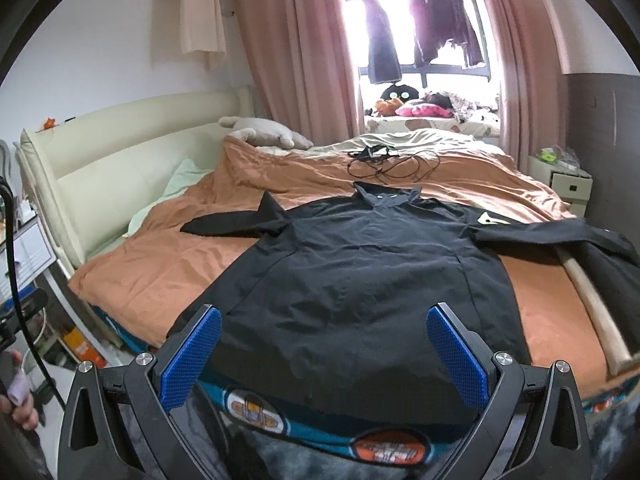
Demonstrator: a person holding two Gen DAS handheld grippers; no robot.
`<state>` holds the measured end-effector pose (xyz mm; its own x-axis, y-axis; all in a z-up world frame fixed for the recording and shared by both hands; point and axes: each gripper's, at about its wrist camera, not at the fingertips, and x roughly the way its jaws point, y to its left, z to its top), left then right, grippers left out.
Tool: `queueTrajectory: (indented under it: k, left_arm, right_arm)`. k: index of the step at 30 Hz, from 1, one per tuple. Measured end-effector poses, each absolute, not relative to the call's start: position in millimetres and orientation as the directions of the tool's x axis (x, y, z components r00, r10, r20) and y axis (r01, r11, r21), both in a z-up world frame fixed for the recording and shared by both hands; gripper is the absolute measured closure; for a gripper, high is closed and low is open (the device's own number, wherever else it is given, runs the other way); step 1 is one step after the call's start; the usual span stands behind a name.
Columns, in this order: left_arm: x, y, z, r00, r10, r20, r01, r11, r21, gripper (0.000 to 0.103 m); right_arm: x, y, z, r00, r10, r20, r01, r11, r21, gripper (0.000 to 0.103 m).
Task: Fold large clothes
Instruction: 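Move both grippers toward the black shirt's sleeve and side panel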
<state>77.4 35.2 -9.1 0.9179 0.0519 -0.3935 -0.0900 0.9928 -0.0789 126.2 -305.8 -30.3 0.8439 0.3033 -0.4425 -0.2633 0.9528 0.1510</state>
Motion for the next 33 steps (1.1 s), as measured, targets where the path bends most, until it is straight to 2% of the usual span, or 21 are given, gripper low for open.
queueTrajectory:
  k: [24, 33]
  left_arm:
    - [284.7, 92.4, -44.4, 0.799, 0.06, -0.598, -0.166, 0.978, -0.124, 0.001]
    - [357.5, 136.9, -52.1, 0.77, 0.052, -0.636, -0.226, 0.954, -0.196, 0.014]
  right_arm:
    - [329.8, -267.4, -64.4, 0.741, 0.294, -0.604, -0.242, 0.956, 0.168, 0.001]
    - [394.4, -245.0, -72.8, 0.685, 0.334, -0.647, -0.286, 0.941, 0.183, 0.002]
